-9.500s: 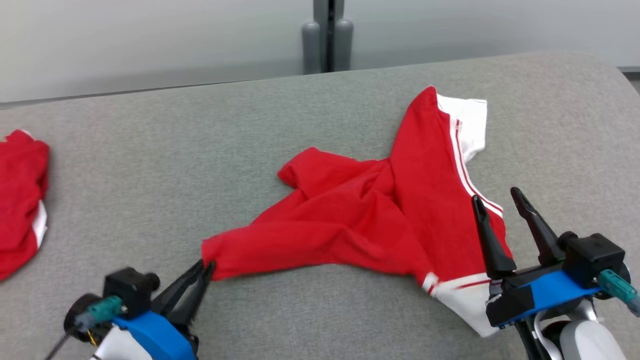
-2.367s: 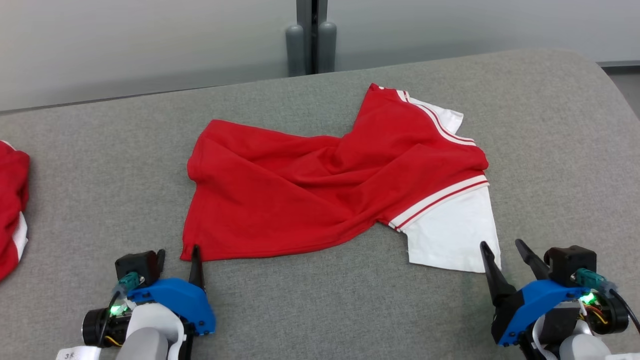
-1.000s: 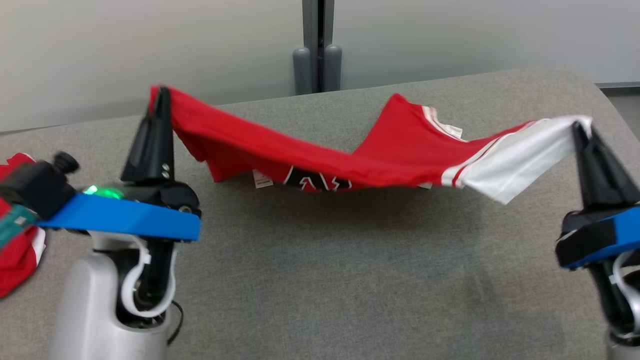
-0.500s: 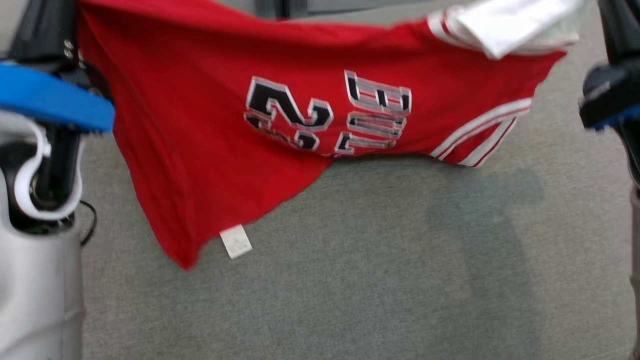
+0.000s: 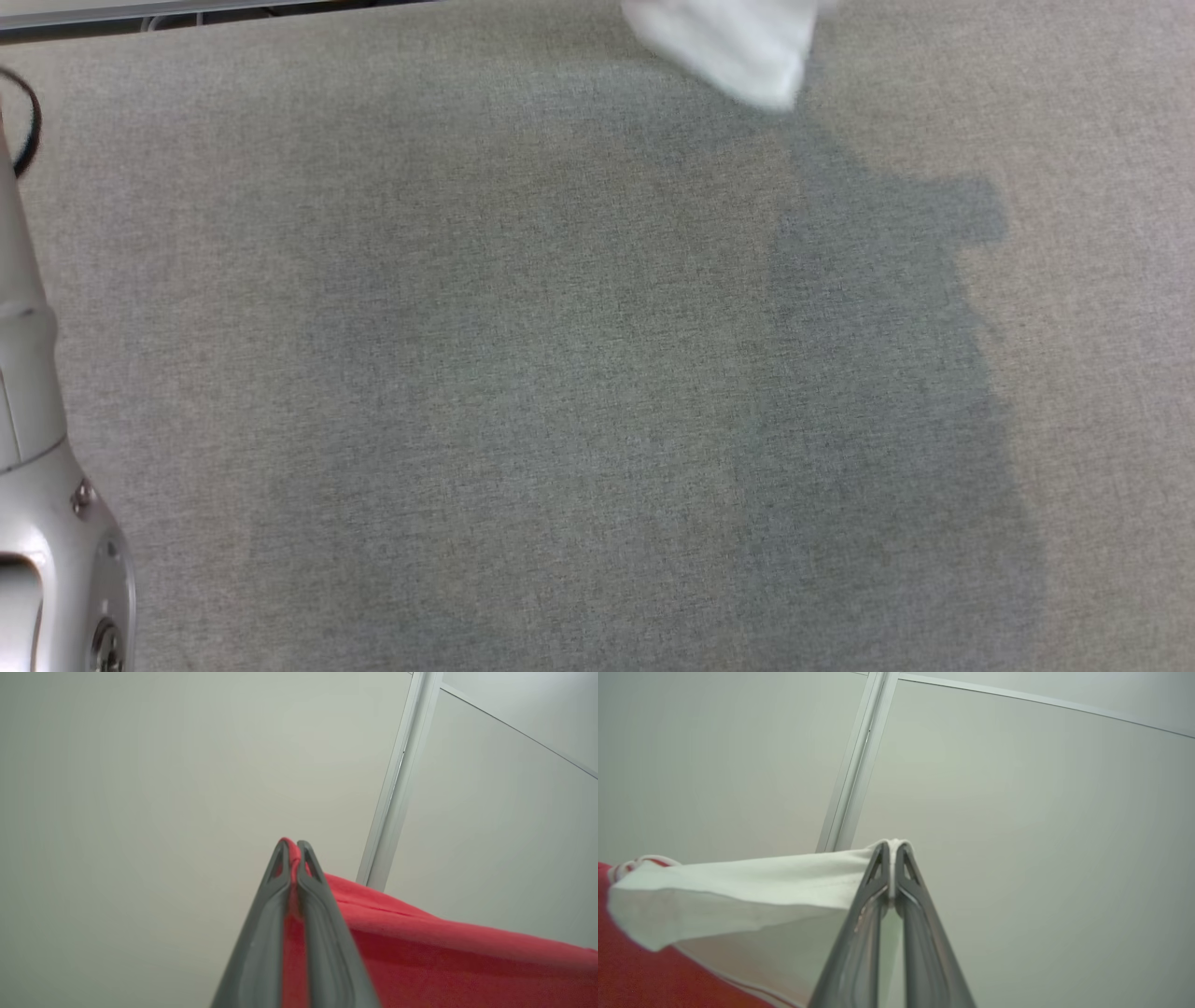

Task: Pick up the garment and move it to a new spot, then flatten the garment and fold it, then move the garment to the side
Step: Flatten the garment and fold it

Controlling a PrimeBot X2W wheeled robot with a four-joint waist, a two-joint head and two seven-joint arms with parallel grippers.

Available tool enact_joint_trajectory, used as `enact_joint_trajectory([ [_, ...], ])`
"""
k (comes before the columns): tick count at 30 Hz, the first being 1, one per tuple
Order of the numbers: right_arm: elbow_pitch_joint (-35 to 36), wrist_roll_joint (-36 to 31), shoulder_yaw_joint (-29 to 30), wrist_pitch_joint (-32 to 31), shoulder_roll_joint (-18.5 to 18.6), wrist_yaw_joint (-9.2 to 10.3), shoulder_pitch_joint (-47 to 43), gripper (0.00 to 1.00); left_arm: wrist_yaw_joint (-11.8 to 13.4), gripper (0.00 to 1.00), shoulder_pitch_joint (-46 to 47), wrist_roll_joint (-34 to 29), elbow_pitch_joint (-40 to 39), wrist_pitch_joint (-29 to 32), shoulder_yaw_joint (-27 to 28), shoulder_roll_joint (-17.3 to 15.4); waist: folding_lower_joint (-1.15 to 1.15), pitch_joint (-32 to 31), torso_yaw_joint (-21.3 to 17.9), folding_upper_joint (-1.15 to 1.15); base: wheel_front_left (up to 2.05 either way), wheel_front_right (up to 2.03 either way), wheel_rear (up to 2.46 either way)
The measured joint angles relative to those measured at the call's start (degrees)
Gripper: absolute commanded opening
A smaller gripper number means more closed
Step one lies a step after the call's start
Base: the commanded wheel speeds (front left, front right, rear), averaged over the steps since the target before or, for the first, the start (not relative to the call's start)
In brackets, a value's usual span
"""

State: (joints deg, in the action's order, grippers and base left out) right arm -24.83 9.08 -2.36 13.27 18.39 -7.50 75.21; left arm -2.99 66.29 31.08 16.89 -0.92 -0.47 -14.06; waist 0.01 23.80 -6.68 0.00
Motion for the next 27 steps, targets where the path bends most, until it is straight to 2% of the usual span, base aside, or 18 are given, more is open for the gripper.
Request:
enact_joint_trajectory([
  [4,0.4,-1.7,-1.6,1.5,1.5,0.00,2.0,0.00,-1.2,0.00,2.0,-1.1,1.9,-4.7,-1.0,0.3,-0.02,0.8,-0.1,0.00,0.00,0.00,0.00],
  [7,-0.2,-2.1,-4.3,1.7,2.5,0.00,0.3,0.00,-2.1,0.00,-0.4,-2.3,3.7,-8.1,-2.3,0.2,-0.01,2.4,-0.6,0.00,0.00,0.00,0.00],
  [11,-1.6,0.8,-9.3,1.7,3.3,0.00,-7.6,0.00,-2.7,0.00,-8.9,-1.9,7.6,-11.4,-2.5,0.6,0.00,3.5,-1.2,0.00,0.00,0.00,0.00],
  [14,-2.7,5.4,-12.7,1.4,4.2,0.00,-15.2,0.00,-3.1,0.00,-16.6,-1.8,10.4,-12.5,-3.1,1.2,0.00,2.7,-1.1,0.00,0.00,0.00,0.00],
  [17,-2.1,10.9,-14.7,-3.3,5.4,0.00,-23.7,0.00,-3.2,0.00,-24.4,-1.3,11.6,-12.7,-3.6,1.6,-0.01,1.0,-0.8,0.00,0.00,0.00,0.00],
  [21,1.6,16.0,-10.4,-11.6,6.2,0.00,-35.9,0.00,-3.1,0.00,-35.3,0.4,11.1,-10.1,-3.9,2.2,-0.02,-1.9,-0.2,0.00,0.00,0.00,0.00],
  [27,10.9,15.9,0.3,-27.2,1.4,-0.01,-55.1,0.00,-2.5,0.00,-50.4,3.5,5.1,-3.5,-4.5,3.1,-0.02,-7.0,0.6,0.00,0.00,0.00,0.00],
])
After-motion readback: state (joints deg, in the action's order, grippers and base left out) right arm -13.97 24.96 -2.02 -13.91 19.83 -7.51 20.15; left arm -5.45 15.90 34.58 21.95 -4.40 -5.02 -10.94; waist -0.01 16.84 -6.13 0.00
